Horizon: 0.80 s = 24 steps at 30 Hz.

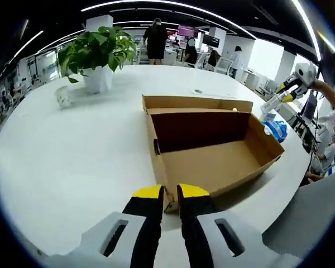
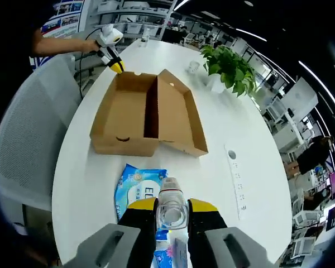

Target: Operate the shoe box by opening the lid, removing the specified soft item, and placing it in the target area until the item is outside and the box remains undamaged.

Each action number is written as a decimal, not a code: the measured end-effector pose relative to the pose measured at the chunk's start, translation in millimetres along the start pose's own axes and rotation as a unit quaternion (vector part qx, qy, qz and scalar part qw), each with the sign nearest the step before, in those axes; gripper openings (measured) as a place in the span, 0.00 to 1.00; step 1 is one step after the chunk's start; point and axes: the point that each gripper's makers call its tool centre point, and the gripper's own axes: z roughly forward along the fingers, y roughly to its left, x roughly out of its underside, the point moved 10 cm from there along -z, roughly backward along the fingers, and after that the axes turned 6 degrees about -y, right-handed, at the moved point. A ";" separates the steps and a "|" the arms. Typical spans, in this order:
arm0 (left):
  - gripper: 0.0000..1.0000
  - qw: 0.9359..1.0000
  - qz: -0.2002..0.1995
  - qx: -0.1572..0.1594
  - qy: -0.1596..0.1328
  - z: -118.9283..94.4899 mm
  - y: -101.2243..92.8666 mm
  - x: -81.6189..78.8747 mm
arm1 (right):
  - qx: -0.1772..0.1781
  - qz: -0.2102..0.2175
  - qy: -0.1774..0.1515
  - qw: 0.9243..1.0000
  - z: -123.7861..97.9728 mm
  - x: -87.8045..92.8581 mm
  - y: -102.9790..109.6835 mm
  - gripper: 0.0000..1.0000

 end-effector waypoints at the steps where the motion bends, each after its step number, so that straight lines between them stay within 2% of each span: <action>1: 0.08 1.000 -0.008 0.001 0.001 -0.1 -0.3 0.3 | -0.005 -0.004 0.009 1.000 2.1 0.7 -1.3 0.16; 7: 0.05 1.000 -0.008 -0.001 0.016 1.0 0.7 3.1 | -0.020 -0.011 0.031 0.999 11.5 0.7 -9.4 0.16; 18: 0.04 1.000 -0.008 -0.013 0.018 0.7 -1.6 3.8 | -0.047 -0.023 0.088 0.995 33.9 3.3 -27.4 0.16; 24: 0.03 1.000 -0.012 -0.018 0.017 0.9 -1.4 4.0 | -0.056 -0.024 0.103 0.993 43.6 3.2 -37.6 0.16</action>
